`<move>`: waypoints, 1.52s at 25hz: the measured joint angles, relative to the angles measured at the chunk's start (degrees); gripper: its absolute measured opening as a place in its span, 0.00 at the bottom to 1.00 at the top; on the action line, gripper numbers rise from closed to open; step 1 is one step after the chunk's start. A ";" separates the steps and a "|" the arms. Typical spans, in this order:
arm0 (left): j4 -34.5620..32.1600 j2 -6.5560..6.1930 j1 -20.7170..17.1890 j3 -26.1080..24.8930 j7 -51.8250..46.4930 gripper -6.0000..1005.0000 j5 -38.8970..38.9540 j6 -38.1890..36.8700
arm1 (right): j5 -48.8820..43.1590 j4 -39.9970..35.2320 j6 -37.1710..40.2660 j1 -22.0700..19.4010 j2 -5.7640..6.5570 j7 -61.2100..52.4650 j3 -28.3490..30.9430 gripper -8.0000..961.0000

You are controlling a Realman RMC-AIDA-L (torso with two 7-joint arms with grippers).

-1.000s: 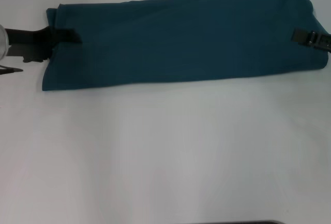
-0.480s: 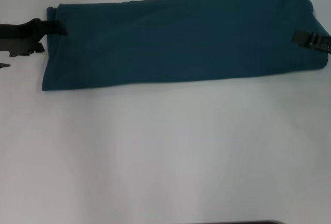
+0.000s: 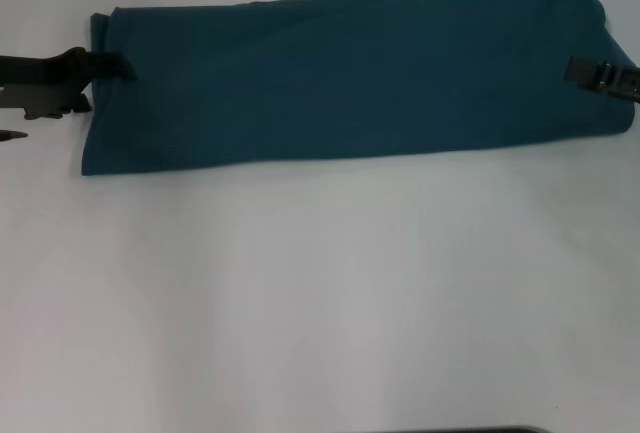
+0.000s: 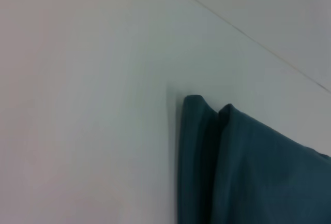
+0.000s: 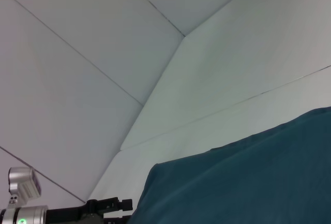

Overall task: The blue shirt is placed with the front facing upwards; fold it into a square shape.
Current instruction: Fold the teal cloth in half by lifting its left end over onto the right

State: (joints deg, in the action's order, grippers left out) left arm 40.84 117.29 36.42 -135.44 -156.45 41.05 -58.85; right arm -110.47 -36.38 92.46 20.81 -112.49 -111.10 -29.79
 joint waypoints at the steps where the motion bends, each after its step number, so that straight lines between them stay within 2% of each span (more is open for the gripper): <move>1: -0.02 0.00 0.07 0.00 0.00 0.83 -0.01 -0.12 | 0.00 0.00 0.00 -0.02 0.03 0.00 0.00 0.86; 9: 0.02 0.20 0.72 0.01 0.00 0.82 0.56 -3.43 | 0.04 0.00 0.02 -0.07 0.07 0.00 0.00 0.86; 16: 0.33 0.53 3.17 -0.08 -0.53 0.81 0.56 -8.00 | 0.16 0.00 0.20 -0.11 0.08 0.00 0.09 0.86; 26: 0.85 -0.58 7.40 1.83 -4.42 0.79 -5.89 -10.41 | 0.18 0.00 1.43 -0.39 0.17 0.02 1.42 0.86; 31: 0.78 -0.37 8.07 2.30 -4.69 0.58 -7.54 -10.14 | 0.17 0.00 1.85 -0.48 0.17 0.08 2.28 0.86; 38: 0.61 -0.12 8.30 2.38 -4.74 0.34 -8.53 -10.06 | -0.05 0.00 1.99 -0.52 0.17 0.09 2.29 0.86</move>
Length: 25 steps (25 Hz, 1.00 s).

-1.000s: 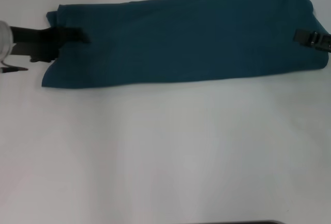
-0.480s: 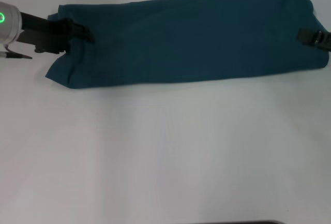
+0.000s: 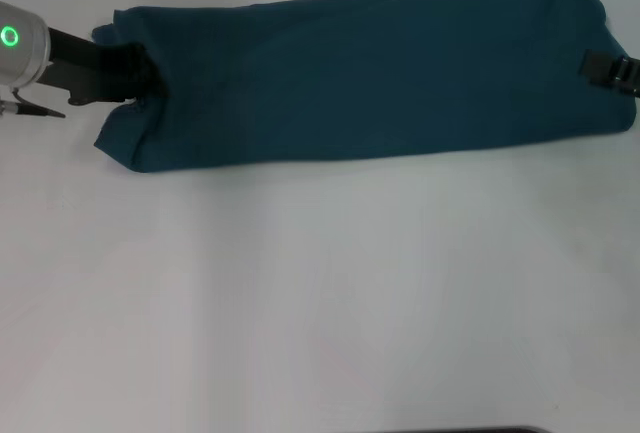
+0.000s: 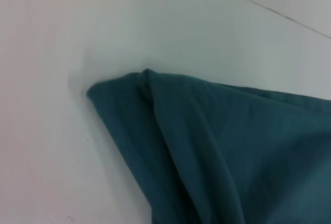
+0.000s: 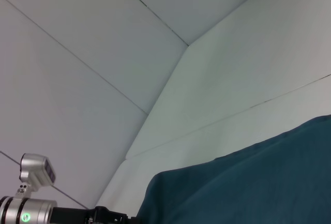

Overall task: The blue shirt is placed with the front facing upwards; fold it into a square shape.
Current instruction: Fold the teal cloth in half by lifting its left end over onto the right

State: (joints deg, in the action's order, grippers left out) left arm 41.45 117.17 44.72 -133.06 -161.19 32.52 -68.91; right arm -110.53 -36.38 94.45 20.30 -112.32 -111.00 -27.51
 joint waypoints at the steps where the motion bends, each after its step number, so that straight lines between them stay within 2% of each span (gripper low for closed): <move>1: 0.00 0.01 0.01 0.00 0.00 0.30 -0.04 0.00 | -0.03 0.00 0.15 0.00 0.00 0.00 0.00 0.86; 6: 0.17 0.19 -0.10 0.00 0.00 0.14 -0.09 0.00 | -0.10 0.00 0.38 -0.13 0.00 0.00 0.00 0.86; 12: 0.44 0.39 -0.19 0.00 0.51 0.02 0.26 -0.12 | -0.12 0.00 0.39 -0.18 -0.10 -0.02 0.00 0.86; 16: 1.53 1.11 -0.06 -0.09 2.36 0.02 1.73 -1.44 | -0.08 0.00 0.39 -0.17 -0.09 -0.06 0.01 0.86; 22: 4.47 3.89 -0.10 0.25 6.67 0.02 5.24 -4.16 | 0.19 0.09 0.40 -0.10 -0.09 -0.34 0.00 0.86; 25: 4.45 3.96 0.03 0.68 6.73 0.02 5.23 -4.24 | 0.22 0.09 0.42 0.10 -0.09 -0.67 0.00 0.86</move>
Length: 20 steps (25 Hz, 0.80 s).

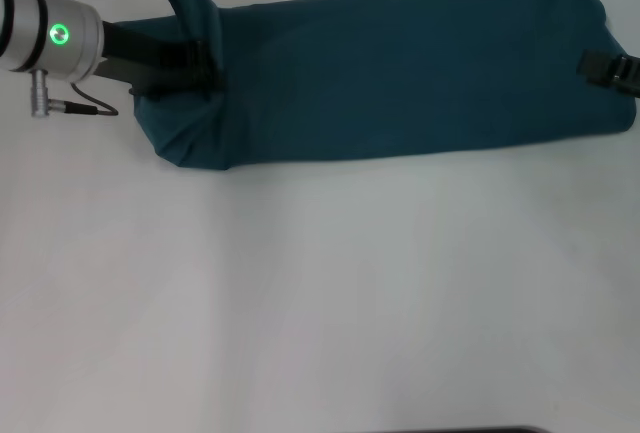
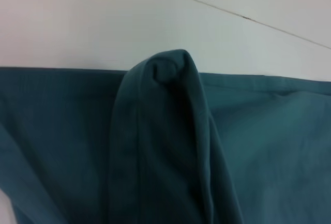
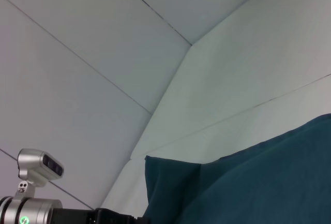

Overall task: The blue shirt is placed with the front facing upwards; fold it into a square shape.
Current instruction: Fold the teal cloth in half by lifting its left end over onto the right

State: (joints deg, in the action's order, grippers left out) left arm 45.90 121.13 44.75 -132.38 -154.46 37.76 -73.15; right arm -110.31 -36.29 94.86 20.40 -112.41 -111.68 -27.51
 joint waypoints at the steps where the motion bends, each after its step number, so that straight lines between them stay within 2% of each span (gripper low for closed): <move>1: -0.01 -0.07 -0.05 0.03 -0.04 0.02 0.02 0.11 | 0.00 0.00 0.01 0.03 0.00 -0.02 0.00 0.86; 6: 0.30 -0.63 -0.85 -0.50 -1.15 0.03 -0.26 0.85 | -0.08 0.00 0.06 0.08 0.00 -0.03 0.00 0.86; 12: -0.11 -3.04 -3.43 -0.59 -5.10 0.03 -1.15 2.92 | -0.02 0.00 0.20 -0.21 0.04 -0.12 0.06 0.86; 20: -1.55 -4.79 -6.32 -0.73 -6.38 0.03 -1.43 4.82 | -0.08 0.00 0.24 0.06 0.09 -0.12 0.26 0.86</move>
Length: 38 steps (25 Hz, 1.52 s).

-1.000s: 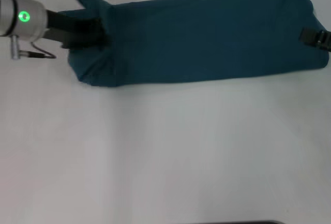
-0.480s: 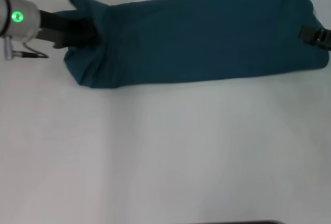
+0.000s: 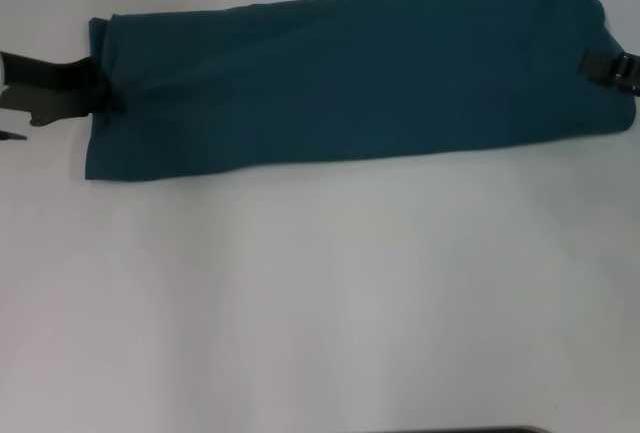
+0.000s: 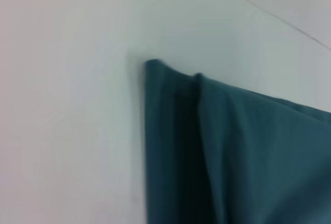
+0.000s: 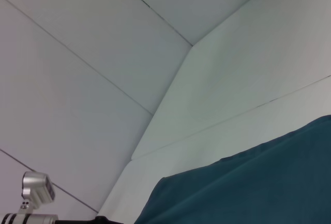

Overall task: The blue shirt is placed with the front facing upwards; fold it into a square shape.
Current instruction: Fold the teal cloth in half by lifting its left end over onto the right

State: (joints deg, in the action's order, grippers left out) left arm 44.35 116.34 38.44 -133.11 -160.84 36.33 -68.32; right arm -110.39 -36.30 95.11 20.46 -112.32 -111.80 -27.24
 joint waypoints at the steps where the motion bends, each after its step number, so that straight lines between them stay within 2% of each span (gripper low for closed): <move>1: -0.66 -0.14 0.00 -0.01 0.10 0.03 -0.14 0.60 | -0.06 0.00 0.00 0.08 -0.01 0.00 0.00 0.86; 4: -1.30 -0.26 0.03 0.00 1.14 0.03 -0.02 1.59 | -0.20 0.00 0.15 0.19 -0.04 0.00 -0.04 0.86; 8: 0.54 0.20 -0.02 0.11 2.75 0.03 0.27 1.13 | -0.13 0.00 0.45 0.18 -0.05 -0.12 -0.02 0.86; 12: 2.76 0.36 -0.37 -1.11 2.81 0.15 1.01 0.41 | -0.11 0.07 0.46 0.10 0.01 -0.32 0.00 0.86; 16: 6.36 1.33 -2.09 -4.79 2.75 0.26 4.17 -0.98 | -0.06 0.09 0.46 -0.11 0.00 -0.35 0.00 0.86; 18: 6.98 1.61 -2.86 -5.99 2.70 0.36 6.49 -1.77 | -0.05 0.09 0.46 -0.13 0.00 -0.35 0.00 0.86; 22: 3.95 1.19 -3.01 -6.67 2.35 0.54 9.21 -3.43 | -0.10 0.09 0.40 -0.11 -0.02 -0.35 0.00 0.86; 27: -0.41 1.18 -2.83 -6.83 2.10 0.71 9.24 -0.51 | -0.18 0.09 0.13 0.02 -0.09 -0.35 0.00 0.86; 32: -1.40 1.50 -3.07 -6.38 2.11 0.75 8.75 1.65 | -0.23 0.09 0.15 -0.06 -0.09 -0.35 0.00 0.86; 38: -3.47 1.28 -2.52 -5.90 2.38 0.75 7.92 3.19 | -0.27 0.66 0.12 -0.17 -0.06 -0.35 0.00 0.86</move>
State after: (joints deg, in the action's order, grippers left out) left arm 40.88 117.61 35.92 -139.02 -158.46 44.25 -65.14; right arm -110.66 -35.64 95.22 20.29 -112.38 -112.15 -27.24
